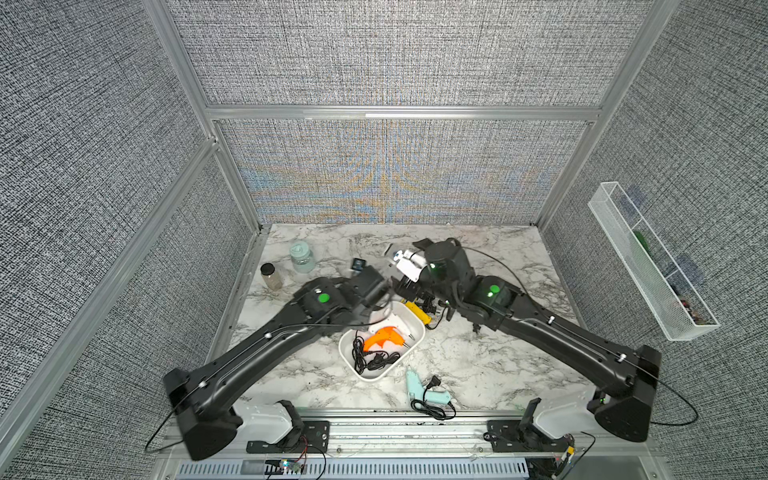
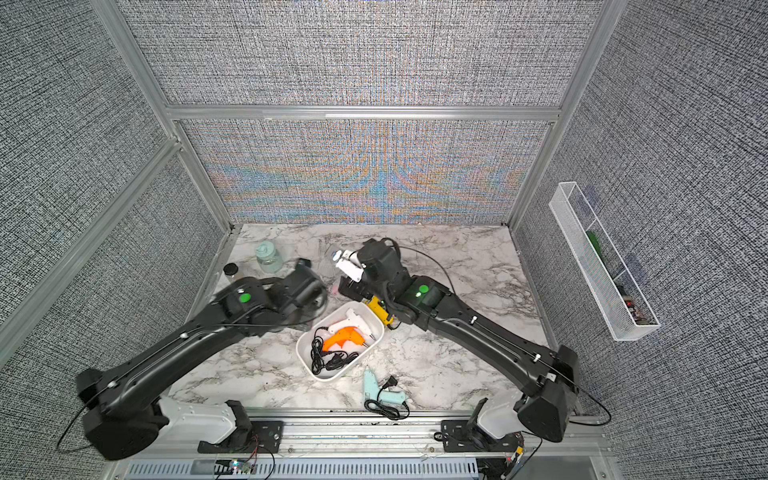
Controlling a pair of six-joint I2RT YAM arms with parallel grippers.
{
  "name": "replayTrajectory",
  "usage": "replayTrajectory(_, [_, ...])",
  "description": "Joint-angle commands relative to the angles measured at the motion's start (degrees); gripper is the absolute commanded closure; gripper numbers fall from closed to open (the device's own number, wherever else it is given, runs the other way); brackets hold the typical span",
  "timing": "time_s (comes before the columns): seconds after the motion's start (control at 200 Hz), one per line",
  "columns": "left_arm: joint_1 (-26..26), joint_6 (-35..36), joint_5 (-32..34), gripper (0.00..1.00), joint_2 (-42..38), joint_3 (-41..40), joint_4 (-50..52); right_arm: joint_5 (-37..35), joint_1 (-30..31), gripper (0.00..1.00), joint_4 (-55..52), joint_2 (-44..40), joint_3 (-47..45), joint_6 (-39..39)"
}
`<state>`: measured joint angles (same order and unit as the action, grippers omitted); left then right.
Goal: Put the hot melt glue gun into the storage box
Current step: Pick up the hot melt adhesive gun from the center of the board.
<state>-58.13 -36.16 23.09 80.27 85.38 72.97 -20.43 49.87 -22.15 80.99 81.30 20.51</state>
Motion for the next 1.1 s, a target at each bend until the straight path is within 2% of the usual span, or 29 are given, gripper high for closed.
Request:
replayTrajectory(0.0, [-8.64, -6.82, -6.73, 0.42, 6.39, 3.43, 4.59, -6.25, -3.34, 0.01, -8.72, -3.72, -2.06, -25.65])
replayTrajectory(0.08, [-14.74, -12.36, -9.9, 0.41, 10.58, 5.78, 3.1, -6.02, -6.39, 0.01, -8.85, -8.24, -5.81, -31.38])
replayTrajectory(0.18, [-19.84, -18.09, -12.19, 0.36, 16.15, 8.31, 2.66, -4.53, -11.48, 0.01, -10.21, -12.33, -8.72, -37.89])
replayTrajectory(0.29, [-22.76, -23.09, -14.58, 0.22, 22.15, 8.84, 1.0, -2.87, -15.36, 0.01, -11.08, -15.59, -10.88, -41.39])
replayTrajectory(0.355, [-23.45, -25.34, -15.98, 0.18, 25.26, 8.45, -1.32, -2.43, -17.04, 0.01, -11.74, -16.9, -11.5, -42.68])
replayTrajectory(0.475, [-23.28, -29.71, -15.3, 0.13, 28.6, 7.52, -4.28, -1.64, -19.79, 0.01, -13.2, -19.19, -11.77, -44.2])
replayTrajectory(0.606, [-22.21, -32.92, -13.18, 0.12, 30.04, 6.24, -6.68, 0.89, -22.59, 0.01, -13.6, -20.69, -12.16, -44.25])
replayTrajectory(0.811, [-17.66, -41.06, -12.64, 0.16, 21.59, -11.16, -21.05, 3.37, -23.67, 0.01, -14.41, -20.77, -13.44, -44.06])
replayTrajectory(0.881, [-16.53, -42.37, -11.47, 0.17, 19.85, -14.74, -24.47, 3.7, -23.7, 0.01, -14.25, -20.62, -13.9, -43.93])
replayTrajectory(1.096, [-15.78, -39.44, -11.67, 0.2, 22.65, -12.45, -28.47, 4.57, -23.93, 0.01, -14.5, -18.86, -13.54, -43.25])
